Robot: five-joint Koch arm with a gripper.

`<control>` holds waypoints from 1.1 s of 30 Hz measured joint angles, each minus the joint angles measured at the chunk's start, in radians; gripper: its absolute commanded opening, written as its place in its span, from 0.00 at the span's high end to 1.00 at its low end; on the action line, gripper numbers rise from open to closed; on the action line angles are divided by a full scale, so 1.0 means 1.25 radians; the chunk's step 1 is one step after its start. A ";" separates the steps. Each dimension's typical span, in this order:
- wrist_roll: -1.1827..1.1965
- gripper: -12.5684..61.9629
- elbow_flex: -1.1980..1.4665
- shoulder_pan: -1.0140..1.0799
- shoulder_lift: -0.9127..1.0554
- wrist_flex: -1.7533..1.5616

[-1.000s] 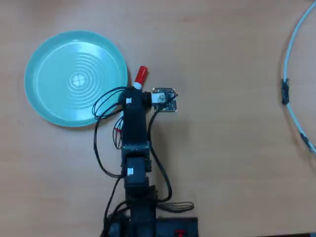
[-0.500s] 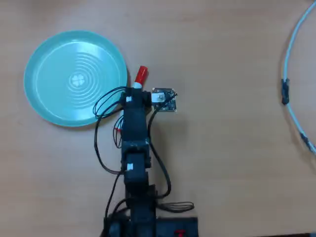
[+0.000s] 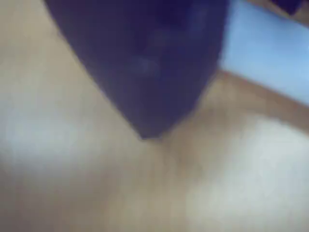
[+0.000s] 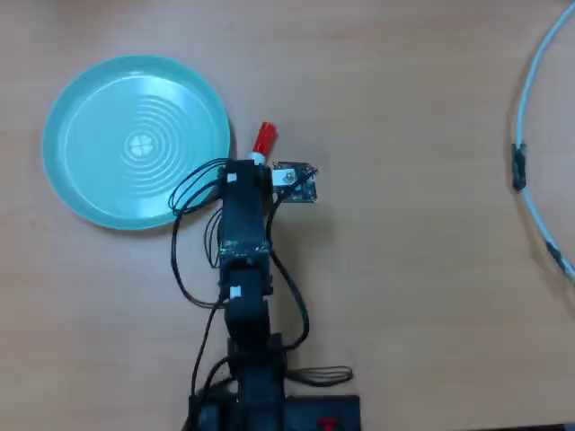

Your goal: Pick up the red pen and put it in the green bowl

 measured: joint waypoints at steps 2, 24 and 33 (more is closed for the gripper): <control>0.000 0.30 -0.001 0.002 0.000 0.001; 0.016 0.93 -0.004 -0.033 -0.005 0.038; 0.121 0.93 -0.004 -0.033 -0.005 0.039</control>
